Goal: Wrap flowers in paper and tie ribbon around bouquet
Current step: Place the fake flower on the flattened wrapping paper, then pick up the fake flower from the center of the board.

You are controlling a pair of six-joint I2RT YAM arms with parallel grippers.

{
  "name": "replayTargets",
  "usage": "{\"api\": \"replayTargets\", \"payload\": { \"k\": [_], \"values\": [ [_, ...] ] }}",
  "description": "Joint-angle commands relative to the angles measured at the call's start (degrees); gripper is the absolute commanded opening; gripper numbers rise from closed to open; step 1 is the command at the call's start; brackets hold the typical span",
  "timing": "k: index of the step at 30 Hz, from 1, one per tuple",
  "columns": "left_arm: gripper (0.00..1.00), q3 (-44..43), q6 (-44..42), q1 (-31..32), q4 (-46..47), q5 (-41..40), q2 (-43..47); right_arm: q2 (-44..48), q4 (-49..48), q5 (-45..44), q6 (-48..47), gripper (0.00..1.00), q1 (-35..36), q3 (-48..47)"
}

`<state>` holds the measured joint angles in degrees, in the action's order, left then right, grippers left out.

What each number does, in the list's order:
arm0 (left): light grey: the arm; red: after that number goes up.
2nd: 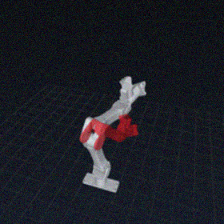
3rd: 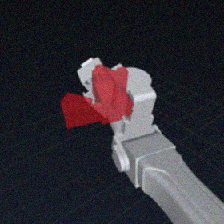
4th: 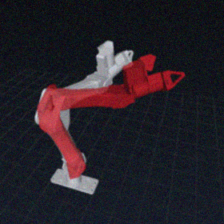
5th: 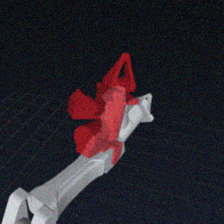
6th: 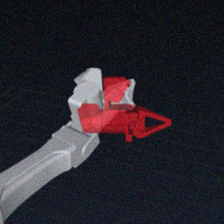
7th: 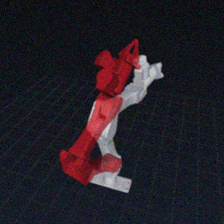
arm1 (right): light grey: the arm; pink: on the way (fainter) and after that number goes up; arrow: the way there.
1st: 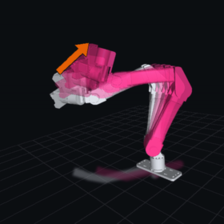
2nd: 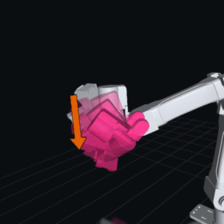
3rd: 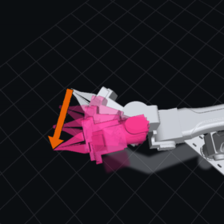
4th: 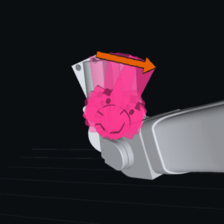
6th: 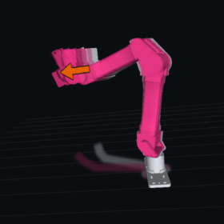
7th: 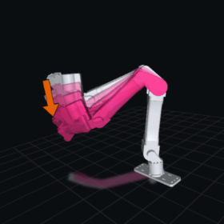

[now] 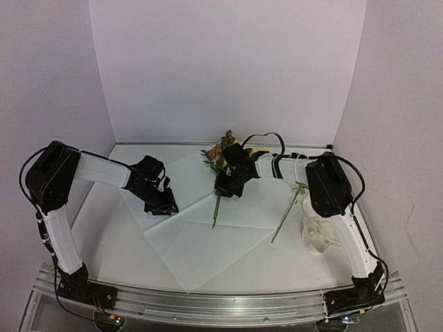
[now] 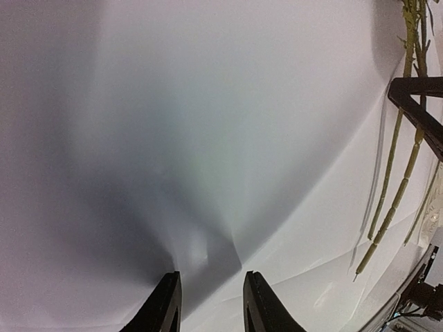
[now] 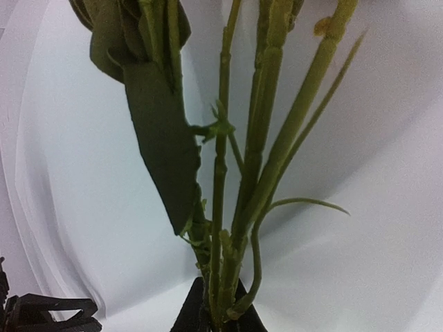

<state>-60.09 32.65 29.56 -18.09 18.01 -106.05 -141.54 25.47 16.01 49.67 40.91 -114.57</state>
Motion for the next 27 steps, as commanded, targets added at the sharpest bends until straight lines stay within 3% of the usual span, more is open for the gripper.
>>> {"api": "replayTargets", "payload": {
  "k": [1,9,15,21,27],
  "values": [
    [0.33,2.21,0.66,-0.11,0.78,0.73,1.25,2.86,3.15,0.91,-3.08,0.10,0.14,-5.76],
    [0.32,5.73,2.97,0.13,2.93,1.43,3.24,2.49,6.05,-0.10,-4.86,0.48,0.13,-8.22],
    [0.32,6.98,3.84,0.69,3.87,1.59,4.03,8.34,9.82,-4.52,-6.19,0.64,-0.34,-4.07],
    [0.32,8.16,4.96,1.21,4.96,1.34,5.00,25.60,13.68,-13.95,-5.90,0.67,-1.91,13.27],
    [0.32,7.93,5.25,1.21,5.09,0.38,6.04,38.06,14.88,-22.30,-0.46,0.59,-4.26,33.30]
  ]
}}
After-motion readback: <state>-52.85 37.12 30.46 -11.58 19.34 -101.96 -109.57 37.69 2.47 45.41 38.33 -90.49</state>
